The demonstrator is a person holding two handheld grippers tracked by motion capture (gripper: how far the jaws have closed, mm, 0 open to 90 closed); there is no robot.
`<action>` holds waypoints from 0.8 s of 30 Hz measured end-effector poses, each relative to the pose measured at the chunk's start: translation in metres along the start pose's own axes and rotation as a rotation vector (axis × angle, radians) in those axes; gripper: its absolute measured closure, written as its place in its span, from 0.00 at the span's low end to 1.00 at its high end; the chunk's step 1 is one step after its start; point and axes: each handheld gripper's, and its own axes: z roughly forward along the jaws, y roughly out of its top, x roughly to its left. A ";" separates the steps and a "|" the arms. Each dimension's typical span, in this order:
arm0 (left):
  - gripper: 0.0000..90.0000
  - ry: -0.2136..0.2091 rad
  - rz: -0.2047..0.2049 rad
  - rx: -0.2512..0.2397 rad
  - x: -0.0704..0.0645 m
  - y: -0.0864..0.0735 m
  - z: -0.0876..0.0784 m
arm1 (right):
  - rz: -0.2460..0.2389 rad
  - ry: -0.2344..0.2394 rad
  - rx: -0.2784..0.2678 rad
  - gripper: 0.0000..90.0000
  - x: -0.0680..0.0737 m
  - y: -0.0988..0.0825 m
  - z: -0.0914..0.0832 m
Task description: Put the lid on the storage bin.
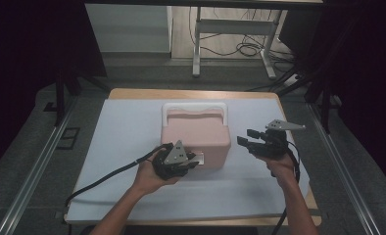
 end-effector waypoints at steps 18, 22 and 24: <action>0.63 0.052 -0.161 -0.100 0.013 -0.034 -0.056 | -0.095 -0.009 0.000 0.48 0.001 -0.020 -0.003; 0.62 0.082 -0.209 -0.102 0.017 -0.050 -0.066 | -0.114 -0.027 0.007 0.48 -0.002 -0.030 -0.005; 0.62 0.095 -0.239 -0.098 0.020 -0.059 -0.070 | -0.118 -0.036 0.013 0.48 -0.004 -0.034 -0.005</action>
